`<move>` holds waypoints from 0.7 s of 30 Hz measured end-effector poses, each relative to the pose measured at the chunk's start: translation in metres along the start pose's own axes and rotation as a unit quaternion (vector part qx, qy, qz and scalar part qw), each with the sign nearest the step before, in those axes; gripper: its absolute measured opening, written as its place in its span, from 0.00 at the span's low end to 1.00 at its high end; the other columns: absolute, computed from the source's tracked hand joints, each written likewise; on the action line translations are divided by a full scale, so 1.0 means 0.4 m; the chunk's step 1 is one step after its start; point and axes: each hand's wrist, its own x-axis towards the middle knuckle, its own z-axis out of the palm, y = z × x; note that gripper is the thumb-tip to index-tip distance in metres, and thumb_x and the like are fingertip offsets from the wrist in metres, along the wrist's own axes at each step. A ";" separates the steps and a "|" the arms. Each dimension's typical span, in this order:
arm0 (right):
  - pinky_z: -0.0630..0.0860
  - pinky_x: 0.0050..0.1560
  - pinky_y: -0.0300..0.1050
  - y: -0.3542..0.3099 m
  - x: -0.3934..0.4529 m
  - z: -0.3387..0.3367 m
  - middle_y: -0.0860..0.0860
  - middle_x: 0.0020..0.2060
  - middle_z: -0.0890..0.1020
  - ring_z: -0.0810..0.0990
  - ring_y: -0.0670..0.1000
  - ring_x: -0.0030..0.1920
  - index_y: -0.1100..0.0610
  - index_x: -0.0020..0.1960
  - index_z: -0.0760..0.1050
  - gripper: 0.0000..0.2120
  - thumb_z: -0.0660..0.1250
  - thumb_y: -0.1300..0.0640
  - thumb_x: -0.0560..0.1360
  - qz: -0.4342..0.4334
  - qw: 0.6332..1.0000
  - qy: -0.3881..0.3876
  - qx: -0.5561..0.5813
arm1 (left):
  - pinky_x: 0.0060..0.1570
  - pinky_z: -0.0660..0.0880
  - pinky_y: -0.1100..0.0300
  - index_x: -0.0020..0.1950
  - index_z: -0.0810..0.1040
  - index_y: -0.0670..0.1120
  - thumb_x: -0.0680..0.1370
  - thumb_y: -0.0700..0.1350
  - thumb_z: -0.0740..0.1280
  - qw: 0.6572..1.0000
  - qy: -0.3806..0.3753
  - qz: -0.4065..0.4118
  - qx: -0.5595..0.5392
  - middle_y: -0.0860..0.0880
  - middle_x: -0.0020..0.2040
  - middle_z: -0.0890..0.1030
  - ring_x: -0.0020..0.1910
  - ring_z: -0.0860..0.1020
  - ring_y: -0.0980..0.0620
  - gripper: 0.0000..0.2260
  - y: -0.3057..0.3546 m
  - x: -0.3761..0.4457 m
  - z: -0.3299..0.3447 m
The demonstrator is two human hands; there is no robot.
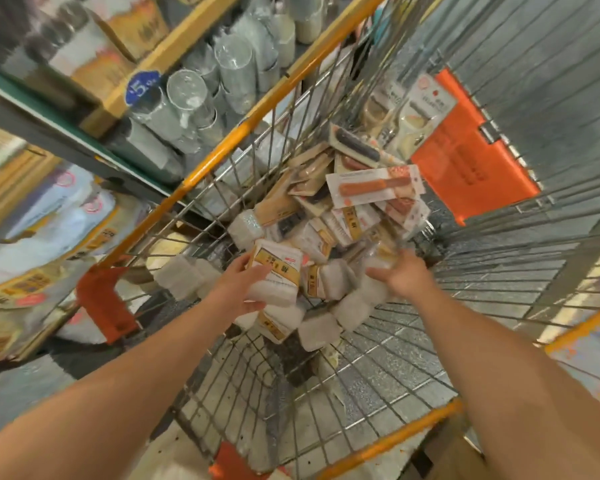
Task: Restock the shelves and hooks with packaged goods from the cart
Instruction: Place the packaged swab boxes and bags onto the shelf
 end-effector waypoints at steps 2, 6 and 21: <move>0.75 0.55 0.49 -0.047 -0.055 -0.019 0.56 0.65 0.74 0.75 0.58 0.62 0.56 0.74 0.62 0.40 0.76 0.45 0.69 -0.036 0.995 -0.027 0.087 | 0.56 0.77 0.45 0.63 0.69 0.55 0.78 0.44 0.68 0.999 0.005 0.020 -0.024 0.48 0.54 0.79 0.52 0.79 0.45 0.16 0.016 -0.046 0.012; 0.77 0.48 0.53 -0.117 -0.200 -0.085 0.55 0.51 0.81 0.79 0.57 0.51 0.58 0.67 0.71 0.24 0.68 0.48 0.75 -0.007 0.903 -0.177 0.391 | 0.44 0.77 0.53 0.63 0.70 0.51 0.76 0.49 0.71 0.993 -0.020 0.091 -0.073 0.46 0.55 0.79 0.49 0.79 0.47 0.18 0.038 -0.180 0.019; 0.81 0.39 0.44 -0.273 -0.679 -0.156 0.58 0.39 0.85 0.85 0.55 0.39 0.62 0.43 0.85 0.24 0.63 0.42 0.75 -0.194 0.791 -0.450 0.366 | 0.40 0.80 0.59 0.64 0.74 0.52 0.60 0.43 0.72 0.922 -0.069 0.332 -0.188 0.51 0.49 0.85 0.44 0.83 0.53 0.32 -0.103 -0.654 -0.110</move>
